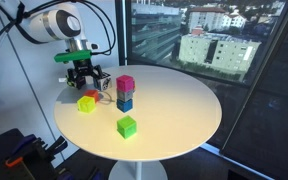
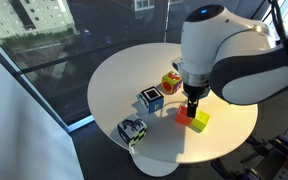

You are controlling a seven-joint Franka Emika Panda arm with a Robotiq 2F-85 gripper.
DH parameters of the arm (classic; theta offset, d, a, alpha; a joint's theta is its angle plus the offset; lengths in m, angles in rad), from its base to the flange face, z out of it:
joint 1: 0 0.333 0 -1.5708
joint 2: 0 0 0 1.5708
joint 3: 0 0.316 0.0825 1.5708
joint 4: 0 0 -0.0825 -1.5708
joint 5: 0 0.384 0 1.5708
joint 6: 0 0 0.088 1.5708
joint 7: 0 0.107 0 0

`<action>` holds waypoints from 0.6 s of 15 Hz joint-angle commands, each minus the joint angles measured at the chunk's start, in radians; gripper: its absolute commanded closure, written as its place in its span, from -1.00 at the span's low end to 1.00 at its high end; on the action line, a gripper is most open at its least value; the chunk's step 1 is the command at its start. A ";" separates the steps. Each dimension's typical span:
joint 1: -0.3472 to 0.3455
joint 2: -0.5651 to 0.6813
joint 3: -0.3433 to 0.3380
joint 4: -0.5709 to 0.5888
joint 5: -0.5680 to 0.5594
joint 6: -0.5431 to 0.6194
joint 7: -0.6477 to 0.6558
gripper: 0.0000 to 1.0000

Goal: Pick up the light green block from the green block top and put it on the orange block top, remove the mulberry pink block from the stack and put it on top of the green block top

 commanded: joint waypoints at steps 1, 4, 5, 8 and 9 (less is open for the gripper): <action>-0.002 -0.005 0.003 0.012 -0.001 -0.005 0.015 -1.00; -0.004 -0.005 0.005 0.012 0.010 -0.009 0.006 -1.00; -0.006 -0.006 0.006 0.012 0.018 -0.012 0.000 -1.00; -0.011 -0.008 0.014 0.013 0.063 -0.031 -0.030 -1.00; -0.011 -0.009 0.014 0.013 0.070 -0.032 -0.030 -1.00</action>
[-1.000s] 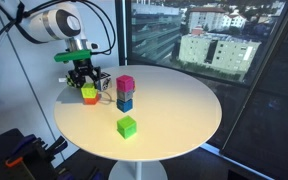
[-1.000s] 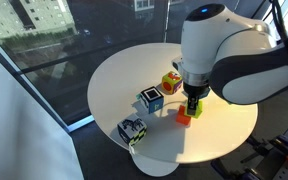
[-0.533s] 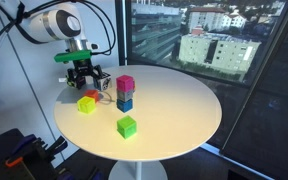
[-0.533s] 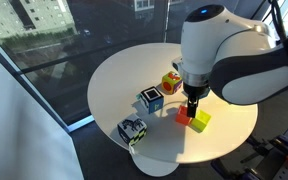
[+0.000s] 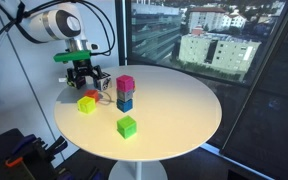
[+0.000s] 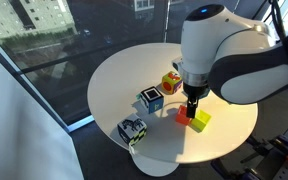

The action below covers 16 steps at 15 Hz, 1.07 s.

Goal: Pick up the light green block from the green block top and put it on the orange block top, remove the mulberry pink block from the stack and put it on top of the green block top

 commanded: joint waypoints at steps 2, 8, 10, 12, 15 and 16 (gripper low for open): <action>-0.010 -0.005 0.009 0.013 0.045 -0.026 -0.017 -1.00; -0.018 0.006 0.001 0.006 0.038 -0.014 -0.001 -1.00; -0.021 0.000 0.001 -0.010 0.042 -0.008 0.002 -1.00; -0.025 -0.009 0.002 -0.030 0.053 -0.002 0.002 -1.00; -0.030 -0.023 0.006 -0.060 0.092 0.012 -0.004 -1.00; -0.031 -0.027 0.006 -0.072 0.105 0.021 -0.005 -1.00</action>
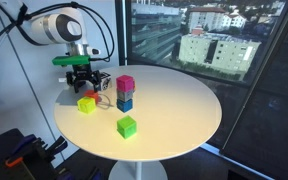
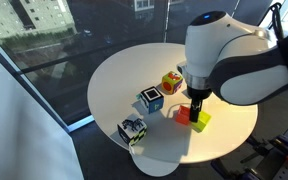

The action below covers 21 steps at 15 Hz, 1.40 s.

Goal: Pick up the light green block from the green block top and put it on the orange block top, remove the mulberry pink block from the stack and put it on top of the green block top

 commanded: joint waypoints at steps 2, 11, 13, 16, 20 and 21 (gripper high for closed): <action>-0.013 -0.042 0.004 -0.068 0.055 0.046 0.004 -1.00; -0.038 -0.083 -0.013 -0.200 0.049 0.228 0.011 -1.00; -0.044 -0.086 -0.021 -0.222 0.043 0.273 0.016 -1.00; -0.050 -0.080 -0.030 -0.237 0.043 0.319 0.013 -1.00; -0.053 -0.072 -0.040 -0.246 0.033 0.355 0.023 -0.47; -0.052 -0.070 -0.044 -0.246 0.027 0.359 0.027 -0.31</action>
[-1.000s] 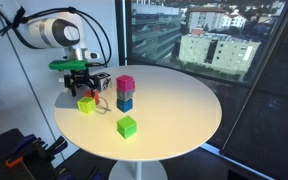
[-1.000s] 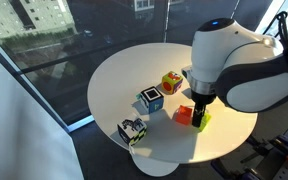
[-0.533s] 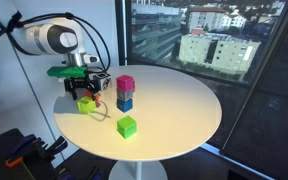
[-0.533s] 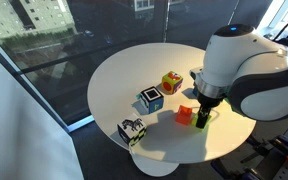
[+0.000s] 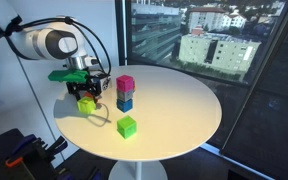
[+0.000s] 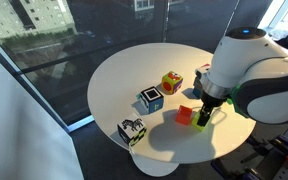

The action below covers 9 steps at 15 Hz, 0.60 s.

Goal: Pick up the light green block from the green block top and put it on the orange block top, remove the mulberry pink block from the stack and put it on top of the green block top

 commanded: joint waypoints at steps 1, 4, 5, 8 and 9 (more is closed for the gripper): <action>-0.002 -0.019 -0.010 -0.023 -0.014 0.027 0.025 -0.17; -0.003 -0.018 -0.012 -0.019 -0.010 0.021 0.024 0.32; -0.003 -0.023 -0.010 -0.018 -0.004 0.013 0.019 0.35; -0.005 -0.041 -0.010 -0.012 0.004 -0.022 0.019 0.43; -0.006 -0.048 -0.008 -0.011 0.014 -0.039 0.012 0.43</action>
